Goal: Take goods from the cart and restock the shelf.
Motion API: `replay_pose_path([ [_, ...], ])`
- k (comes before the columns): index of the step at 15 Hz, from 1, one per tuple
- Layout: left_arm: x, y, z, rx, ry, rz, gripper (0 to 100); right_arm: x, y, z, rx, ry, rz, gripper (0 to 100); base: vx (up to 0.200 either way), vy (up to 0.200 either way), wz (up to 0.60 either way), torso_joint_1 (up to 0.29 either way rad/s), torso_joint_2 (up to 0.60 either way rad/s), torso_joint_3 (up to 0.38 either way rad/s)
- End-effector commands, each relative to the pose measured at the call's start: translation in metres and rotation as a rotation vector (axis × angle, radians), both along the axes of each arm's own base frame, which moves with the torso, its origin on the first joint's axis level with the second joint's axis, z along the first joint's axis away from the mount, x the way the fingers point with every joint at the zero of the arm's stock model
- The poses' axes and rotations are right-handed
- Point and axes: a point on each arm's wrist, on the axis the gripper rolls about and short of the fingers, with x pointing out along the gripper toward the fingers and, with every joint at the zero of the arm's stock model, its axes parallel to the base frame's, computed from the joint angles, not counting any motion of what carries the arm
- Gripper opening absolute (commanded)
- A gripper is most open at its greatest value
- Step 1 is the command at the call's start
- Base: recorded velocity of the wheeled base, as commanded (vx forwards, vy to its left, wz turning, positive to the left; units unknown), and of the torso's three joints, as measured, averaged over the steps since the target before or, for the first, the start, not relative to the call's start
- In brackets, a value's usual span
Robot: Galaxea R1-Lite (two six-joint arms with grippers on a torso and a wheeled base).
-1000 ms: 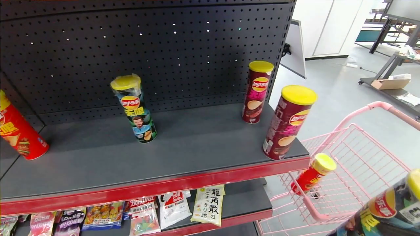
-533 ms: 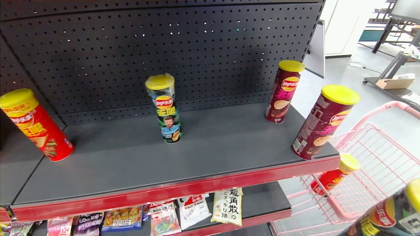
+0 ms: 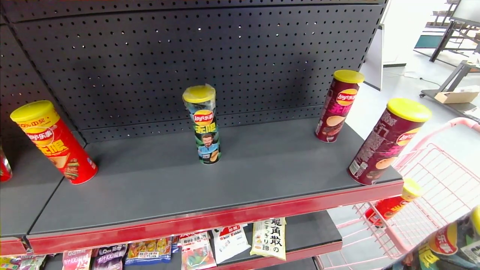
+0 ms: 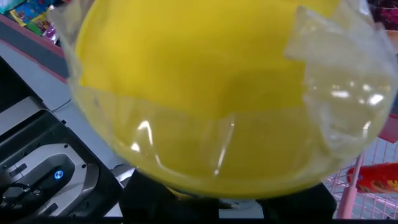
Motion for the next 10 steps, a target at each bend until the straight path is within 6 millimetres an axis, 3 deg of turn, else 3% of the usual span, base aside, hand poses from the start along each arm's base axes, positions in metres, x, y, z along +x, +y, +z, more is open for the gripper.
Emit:
replay_pose_path([
  [1,0.0001,0.0,0.0,0.0,0.001,0.001,100,0.001,0.0001,-0.0007,-0.007,0.004,-0.014,0,0.0,0.0,0.0,0.0,0.0,0.0],
  [6,0.0001,0.0,-0.0002,0.0,0.003,0.001,100,0.0017,-0.0002,-0.0039,-0.018,0.014,-0.033,0,0.0,0.0,0.0,0.0,0.0,0.0],
  [9,0.0001,0.0,-0.0002,0.0,0.003,0.001,100,0.0037,0.0007,-0.0044,-0.022,0.025,-0.035,0,0.0,0.0,0.6,-0.001,0.0,0.002],
  [10,0.0001,0.0,-0.0002,0.0,0.003,0.001,100,0.0037,0.0007,-0.0044,-0.022,0.025,-0.035,0,0.0,0.0,0.0,0.0,0.0,0.0],
])
